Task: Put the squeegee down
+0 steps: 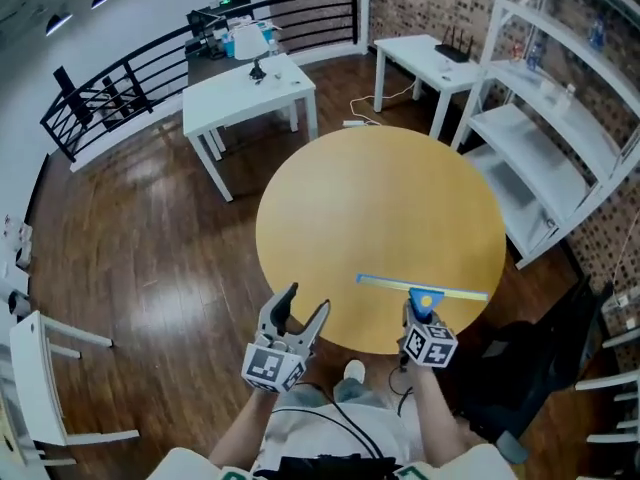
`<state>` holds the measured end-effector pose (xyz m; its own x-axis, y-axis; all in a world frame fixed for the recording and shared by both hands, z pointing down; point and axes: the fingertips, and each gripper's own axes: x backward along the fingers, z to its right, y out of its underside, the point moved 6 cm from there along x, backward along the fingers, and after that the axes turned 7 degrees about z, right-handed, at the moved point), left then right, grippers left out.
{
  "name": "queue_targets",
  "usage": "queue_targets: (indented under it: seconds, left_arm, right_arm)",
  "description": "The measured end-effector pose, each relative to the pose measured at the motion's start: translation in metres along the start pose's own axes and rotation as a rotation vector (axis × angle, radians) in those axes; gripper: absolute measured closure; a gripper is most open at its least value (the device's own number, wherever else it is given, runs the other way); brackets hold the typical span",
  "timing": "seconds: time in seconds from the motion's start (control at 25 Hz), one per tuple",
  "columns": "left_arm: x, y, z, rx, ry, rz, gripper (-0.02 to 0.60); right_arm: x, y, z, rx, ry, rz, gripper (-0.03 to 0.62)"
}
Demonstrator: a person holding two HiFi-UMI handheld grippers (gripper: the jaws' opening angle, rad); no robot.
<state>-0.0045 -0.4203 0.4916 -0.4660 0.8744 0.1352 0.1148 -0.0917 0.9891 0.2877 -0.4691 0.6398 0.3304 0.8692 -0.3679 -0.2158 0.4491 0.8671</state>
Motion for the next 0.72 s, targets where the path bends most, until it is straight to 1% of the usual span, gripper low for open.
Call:
queue_targets:
  seconds: [0.08,0.2,0.24,0.32,0.44,0.6,0.64,0.72]
  left_arm:
    - [-0.019,0.008,-0.001,0.02,0.02,-0.026,0.302]
    - [-0.037,0.019,-0.011,0.059,0.041,-0.052,0.302]
    - [-0.042,0.023,-0.017,0.069,0.05,-0.059,0.302]
    - [-0.048,0.032,-0.026,0.085,0.077,-0.088,0.302]
    - [-0.052,0.044,-0.034,0.104,0.123,-0.139,0.302]
    - [-0.05,0.054,-0.047,0.126,0.133,-0.17,0.302]
    - [-0.049,0.056,-0.05,0.135,0.131,-0.177,0.302]
    - [-0.046,0.061,-0.055,0.148,0.122,-0.182,0.302]
  right_arm:
    - [-0.039,0.003,0.018,-0.039,0.012,-0.078,0.565]
    - [-0.089,0.021,0.054,-0.12,0.08,-0.194,0.563]
    - [-0.104,0.029,0.065,-0.126,0.104,-0.236,0.563]
    - [-0.126,0.048,0.086,-0.106,0.15,-0.334,0.562]
    - [-0.138,0.076,0.105,-0.076,0.21,-0.448,0.562]
    - [-0.141,0.104,0.114,-0.096,0.246,-0.571,0.557]
    - [-0.142,0.109,0.115,-0.098,0.252,-0.594,0.555]
    - [-0.144,0.11,0.114,-0.1,0.257,-0.603,0.538]
